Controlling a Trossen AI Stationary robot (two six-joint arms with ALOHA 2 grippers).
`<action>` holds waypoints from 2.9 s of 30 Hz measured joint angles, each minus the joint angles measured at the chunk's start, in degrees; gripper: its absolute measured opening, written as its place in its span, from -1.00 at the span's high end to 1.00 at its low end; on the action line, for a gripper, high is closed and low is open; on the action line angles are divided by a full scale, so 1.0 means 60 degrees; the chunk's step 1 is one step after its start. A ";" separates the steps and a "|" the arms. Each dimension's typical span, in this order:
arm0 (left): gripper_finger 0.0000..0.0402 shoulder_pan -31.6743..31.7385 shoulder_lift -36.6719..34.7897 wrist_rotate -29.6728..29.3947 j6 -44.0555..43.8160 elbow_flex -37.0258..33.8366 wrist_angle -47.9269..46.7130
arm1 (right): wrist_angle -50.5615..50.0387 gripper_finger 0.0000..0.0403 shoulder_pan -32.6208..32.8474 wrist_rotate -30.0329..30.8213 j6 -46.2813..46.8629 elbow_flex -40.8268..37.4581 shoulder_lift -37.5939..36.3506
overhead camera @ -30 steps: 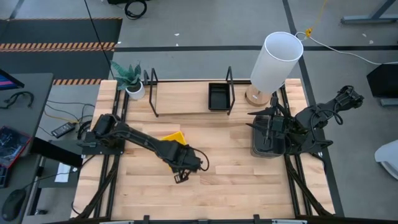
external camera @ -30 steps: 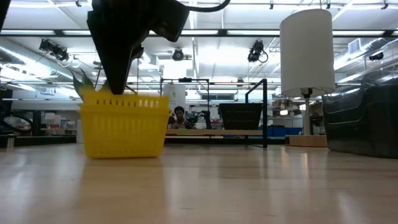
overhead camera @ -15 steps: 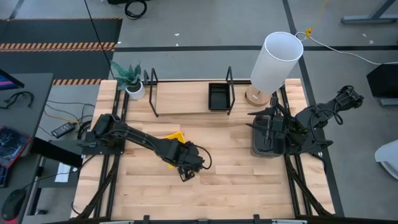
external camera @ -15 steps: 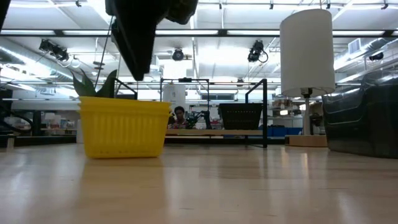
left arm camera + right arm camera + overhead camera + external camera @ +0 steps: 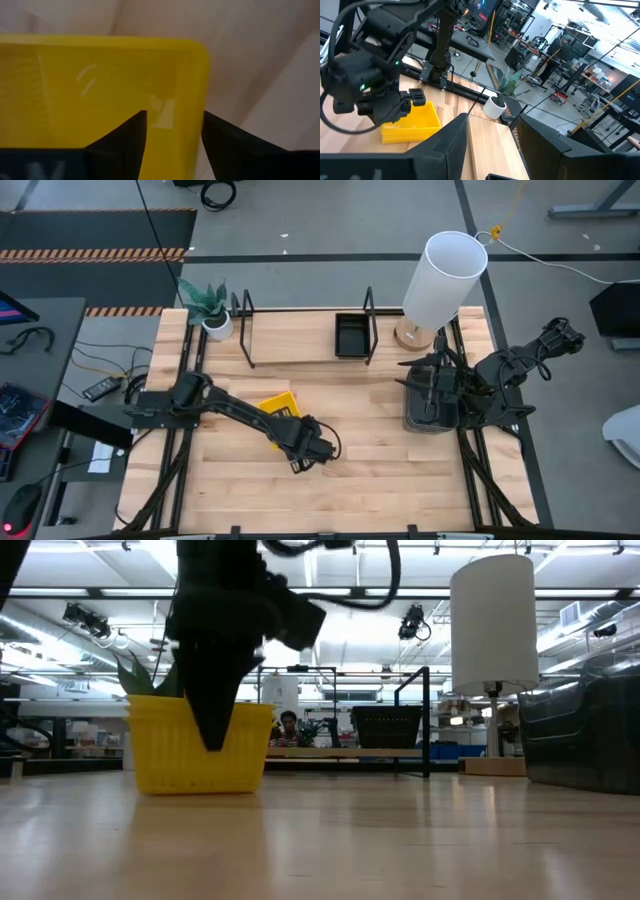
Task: Stack baskets on shelf by color
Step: Put the stacked yellow bins on the shelf
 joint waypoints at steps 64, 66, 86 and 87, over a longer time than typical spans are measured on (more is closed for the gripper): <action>0.29 0.5260 0.0800 -0.1433 0.8927 0.2408 0.1617 | -0.0379 0.13 -0.1123 -0.0785 0.0357 -0.0106 -0.0251; 0.17 0.5260 0.0799 -0.1563 0.8741 0.2408 0.1576 | -0.0382 0.13 -0.1121 -0.0787 0.0358 -0.0106 -0.0251; 0.22 0.5295 0.0417 -0.1947 0.7170 0.2404 0.0050 | -0.0387 0.13 -0.1121 -0.0801 0.0372 -0.0106 -0.0251; 0.26 0.5324 0.0411 -0.1974 0.6969 0.2412 0.0007 | -0.0390 0.13 -0.1121 -0.0801 0.0372 -0.0106 -0.0251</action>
